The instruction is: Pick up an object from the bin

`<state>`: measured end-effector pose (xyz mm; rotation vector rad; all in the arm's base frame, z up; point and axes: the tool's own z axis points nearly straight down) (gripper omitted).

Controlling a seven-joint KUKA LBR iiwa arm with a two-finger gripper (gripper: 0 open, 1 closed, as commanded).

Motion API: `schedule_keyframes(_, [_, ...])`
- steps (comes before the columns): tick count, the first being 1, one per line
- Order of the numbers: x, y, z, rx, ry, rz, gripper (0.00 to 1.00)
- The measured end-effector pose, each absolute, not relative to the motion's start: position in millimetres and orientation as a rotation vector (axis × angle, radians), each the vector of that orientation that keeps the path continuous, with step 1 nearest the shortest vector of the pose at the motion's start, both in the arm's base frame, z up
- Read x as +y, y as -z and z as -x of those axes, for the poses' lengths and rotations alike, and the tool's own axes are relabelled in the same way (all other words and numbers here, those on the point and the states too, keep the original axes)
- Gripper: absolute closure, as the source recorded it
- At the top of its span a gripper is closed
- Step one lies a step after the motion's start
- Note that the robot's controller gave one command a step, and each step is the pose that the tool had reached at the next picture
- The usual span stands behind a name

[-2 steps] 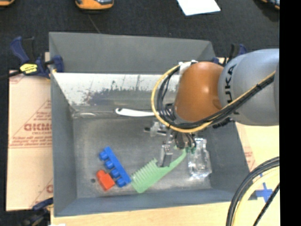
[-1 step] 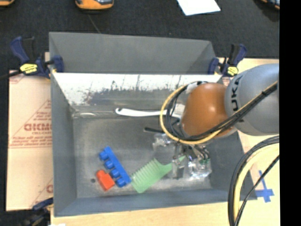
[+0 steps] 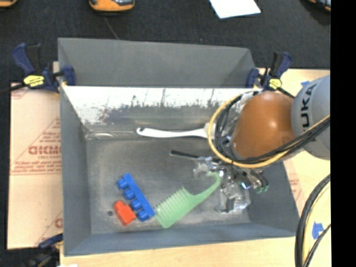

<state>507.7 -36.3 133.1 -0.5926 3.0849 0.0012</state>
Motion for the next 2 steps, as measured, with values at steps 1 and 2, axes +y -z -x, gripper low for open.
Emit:
schedule_keyframes(1, [-29,-102,-516.2,3.079,0.002,0.600,0.00])
schedule_keyframes(2, [-32,-69,-524.0,3.014,0.006,0.862,0.00])
